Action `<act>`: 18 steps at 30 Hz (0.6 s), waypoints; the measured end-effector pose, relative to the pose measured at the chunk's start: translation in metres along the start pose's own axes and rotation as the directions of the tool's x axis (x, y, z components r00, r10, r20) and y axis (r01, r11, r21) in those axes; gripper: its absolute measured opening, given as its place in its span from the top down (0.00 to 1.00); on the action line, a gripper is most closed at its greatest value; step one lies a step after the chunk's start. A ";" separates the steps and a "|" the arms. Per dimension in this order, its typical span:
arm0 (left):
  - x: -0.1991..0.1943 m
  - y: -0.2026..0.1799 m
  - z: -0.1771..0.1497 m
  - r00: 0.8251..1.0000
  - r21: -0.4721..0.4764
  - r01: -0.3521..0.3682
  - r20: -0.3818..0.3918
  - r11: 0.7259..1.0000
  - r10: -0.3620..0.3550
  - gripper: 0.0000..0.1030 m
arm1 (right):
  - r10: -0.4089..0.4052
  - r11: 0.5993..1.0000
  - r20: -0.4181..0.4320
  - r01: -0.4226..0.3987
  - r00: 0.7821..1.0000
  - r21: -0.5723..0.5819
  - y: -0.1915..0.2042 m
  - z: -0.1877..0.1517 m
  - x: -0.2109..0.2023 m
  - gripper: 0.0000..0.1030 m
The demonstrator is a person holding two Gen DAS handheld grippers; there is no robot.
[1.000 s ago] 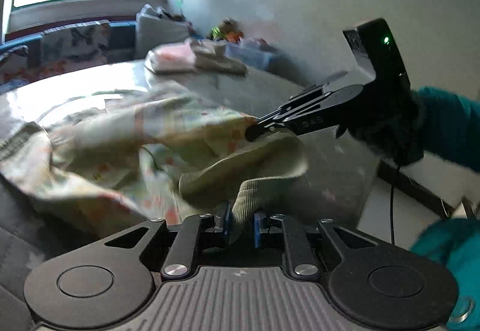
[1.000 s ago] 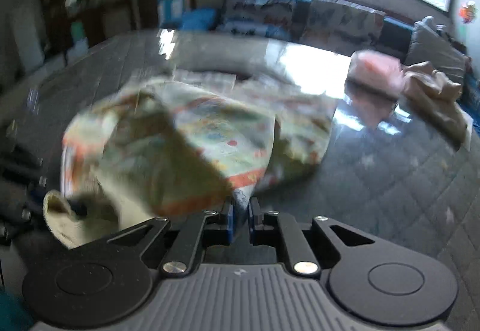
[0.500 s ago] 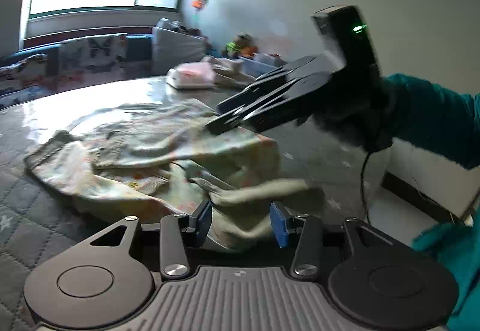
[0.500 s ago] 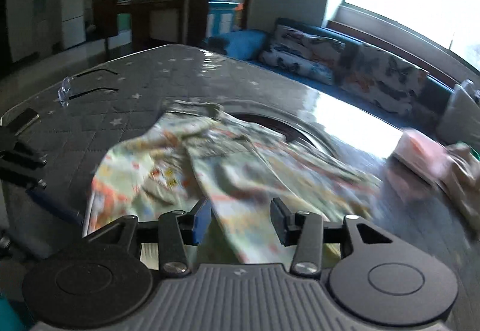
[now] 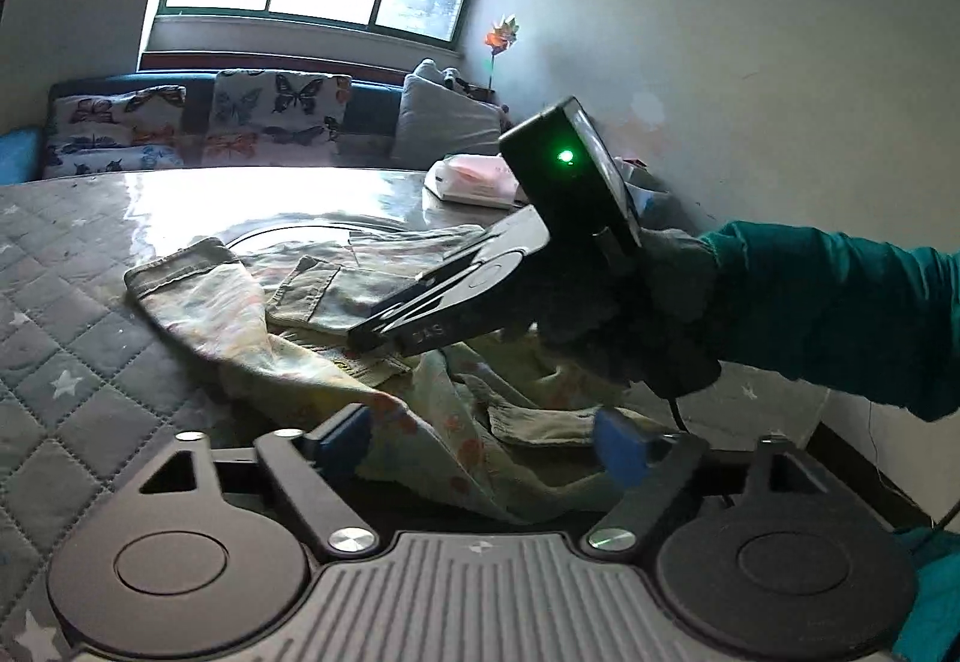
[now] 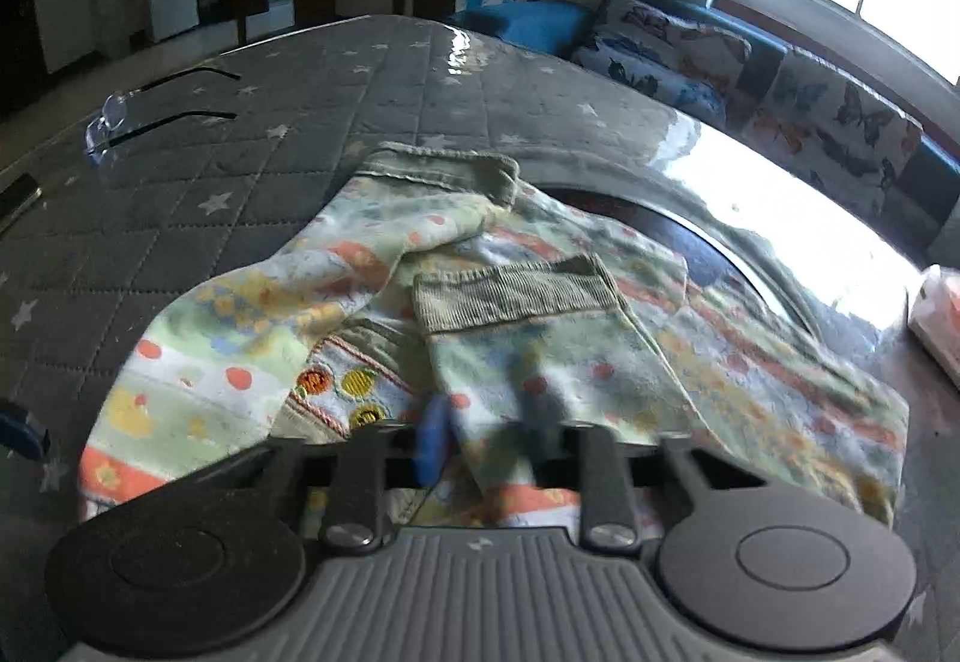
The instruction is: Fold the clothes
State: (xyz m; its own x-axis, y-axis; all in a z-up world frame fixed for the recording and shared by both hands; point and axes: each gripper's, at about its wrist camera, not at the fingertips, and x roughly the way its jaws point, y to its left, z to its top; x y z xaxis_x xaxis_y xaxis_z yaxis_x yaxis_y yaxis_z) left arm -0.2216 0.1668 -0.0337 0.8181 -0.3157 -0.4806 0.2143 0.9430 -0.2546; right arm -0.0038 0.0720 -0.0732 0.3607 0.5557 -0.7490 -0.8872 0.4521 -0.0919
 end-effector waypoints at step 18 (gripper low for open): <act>0.070 -0.035 0.041 0.998 0.082 0.059 -0.025 0.995 -0.057 0.05 | -0.305 0.936 0.230 0.246 0.924 0.253 -0.078 -0.061 -0.148 0.97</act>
State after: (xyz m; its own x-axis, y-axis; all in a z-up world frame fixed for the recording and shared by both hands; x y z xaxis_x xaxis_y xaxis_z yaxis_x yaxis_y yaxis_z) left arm -0.1497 0.1162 -0.0246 0.7910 -0.3713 -0.4863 0.3049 0.9283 -0.2130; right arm -0.0055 -0.0879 0.0043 0.6704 0.5357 -0.5134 -0.6684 0.7364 -0.1044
